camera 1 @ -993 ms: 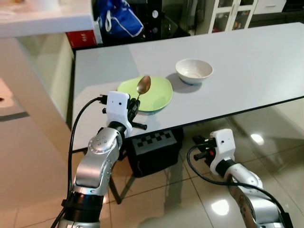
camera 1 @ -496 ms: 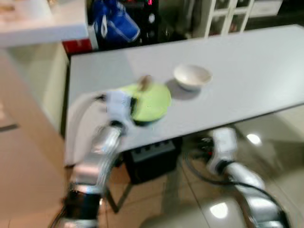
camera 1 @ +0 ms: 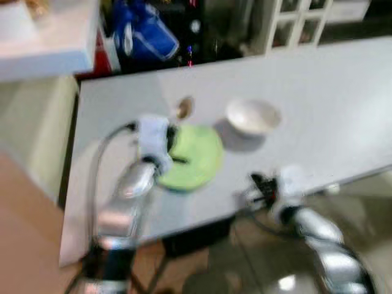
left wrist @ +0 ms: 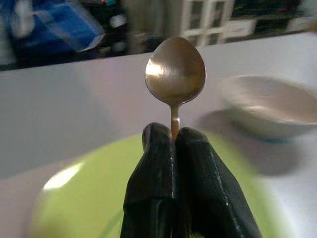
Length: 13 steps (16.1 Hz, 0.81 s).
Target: Setting the table
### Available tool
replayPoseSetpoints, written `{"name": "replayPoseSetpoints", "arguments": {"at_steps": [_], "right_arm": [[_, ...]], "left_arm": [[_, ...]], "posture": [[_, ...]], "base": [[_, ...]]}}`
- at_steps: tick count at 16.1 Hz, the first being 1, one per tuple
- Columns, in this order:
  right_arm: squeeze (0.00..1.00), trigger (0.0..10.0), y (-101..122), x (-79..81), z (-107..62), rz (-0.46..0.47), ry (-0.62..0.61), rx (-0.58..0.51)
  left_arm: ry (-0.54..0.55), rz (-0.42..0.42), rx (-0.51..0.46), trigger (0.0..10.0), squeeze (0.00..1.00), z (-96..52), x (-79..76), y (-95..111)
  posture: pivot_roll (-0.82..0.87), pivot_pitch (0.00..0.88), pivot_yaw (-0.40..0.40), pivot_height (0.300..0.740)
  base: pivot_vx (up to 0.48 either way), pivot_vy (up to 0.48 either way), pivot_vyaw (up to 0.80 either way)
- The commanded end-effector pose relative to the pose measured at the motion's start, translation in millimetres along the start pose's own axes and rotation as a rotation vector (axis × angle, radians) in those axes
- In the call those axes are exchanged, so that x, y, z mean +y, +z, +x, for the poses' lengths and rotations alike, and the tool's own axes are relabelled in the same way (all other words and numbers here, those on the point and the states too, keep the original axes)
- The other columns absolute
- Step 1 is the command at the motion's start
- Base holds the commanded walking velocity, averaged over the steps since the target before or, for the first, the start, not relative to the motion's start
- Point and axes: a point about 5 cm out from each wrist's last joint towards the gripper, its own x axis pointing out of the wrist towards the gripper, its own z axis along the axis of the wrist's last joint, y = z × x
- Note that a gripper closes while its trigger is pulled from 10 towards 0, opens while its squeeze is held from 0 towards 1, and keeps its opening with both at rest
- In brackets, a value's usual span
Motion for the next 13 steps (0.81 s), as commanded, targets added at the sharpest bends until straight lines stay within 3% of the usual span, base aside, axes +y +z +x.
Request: {"name": "replayPoseSetpoints", "arguments": {"at_steps": [1,13], "right_arm": [[0.00,10.0,-3.4,-7.9,-6.3,-0.009,-0.029,0.022],[0.00,10.0,-4.2,-4.7,-9.3,-0.008,-0.030,0.030]], "left_arm": [[-0.030,-0.005,-0.012,0.0,0.00,2.2,-9.6,4.3],[-0.006,0.004,0.015,0.0,0.00,6.9,-3.9,4.0]], "posture": [[-0.05,0.000,0.039,0.740],[-0.05,0.000,0.051,0.740]], "base": [[0.000,0.000,0.00],[0.000,0.000,0.00]]}}
